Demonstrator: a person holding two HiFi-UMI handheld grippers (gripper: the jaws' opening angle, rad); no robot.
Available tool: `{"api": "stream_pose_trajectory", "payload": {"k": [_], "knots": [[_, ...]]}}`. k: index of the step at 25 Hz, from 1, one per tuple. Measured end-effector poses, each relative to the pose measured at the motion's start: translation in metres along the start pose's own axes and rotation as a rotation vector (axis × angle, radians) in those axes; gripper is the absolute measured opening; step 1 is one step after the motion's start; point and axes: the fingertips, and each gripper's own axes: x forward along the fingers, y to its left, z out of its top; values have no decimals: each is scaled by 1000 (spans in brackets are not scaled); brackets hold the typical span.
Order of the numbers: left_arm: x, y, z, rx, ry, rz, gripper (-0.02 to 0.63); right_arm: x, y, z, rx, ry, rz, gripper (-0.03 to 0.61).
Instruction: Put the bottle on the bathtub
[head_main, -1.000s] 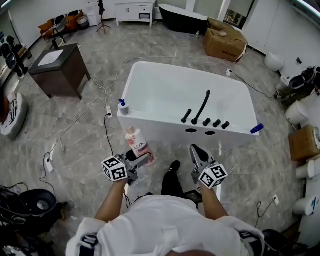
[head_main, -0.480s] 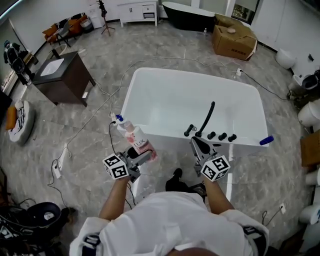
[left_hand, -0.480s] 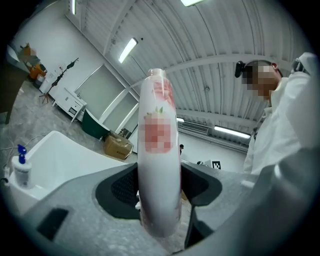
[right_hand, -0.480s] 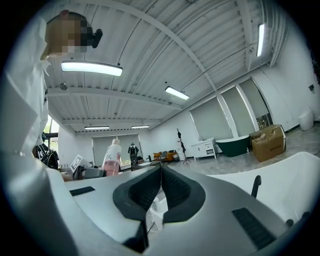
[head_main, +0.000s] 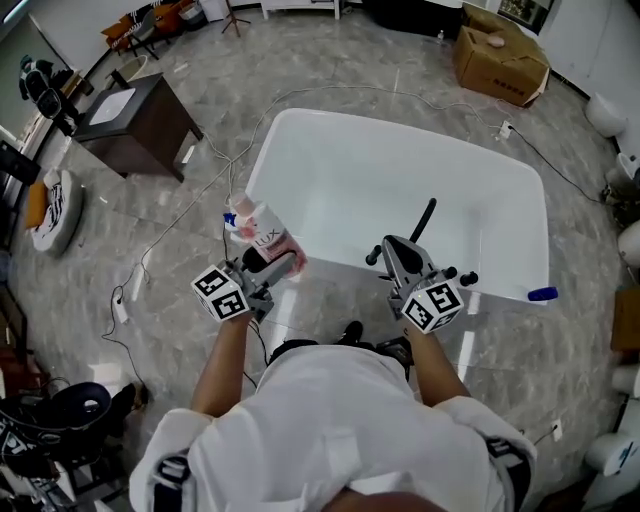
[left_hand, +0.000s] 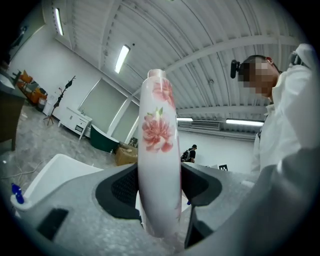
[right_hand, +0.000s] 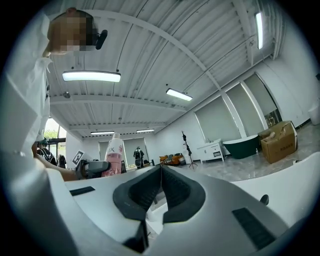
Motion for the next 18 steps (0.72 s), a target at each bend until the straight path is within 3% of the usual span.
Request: {"api": "stream_pose_trajectory", "payload": {"k": [6, 11, 18], "knots": [[20, 31, 1, 82, -3, 142, 242, 12, -27, -15, 29, -10, 4, 15], [30, 73, -16, 159, 33, 276, 242, 36, -37, -27, -16, -22, -17, 15], [46, 148, -58, 246, 91, 360, 242, 86, -56, -78, -70, 6, -137, 15]]}}
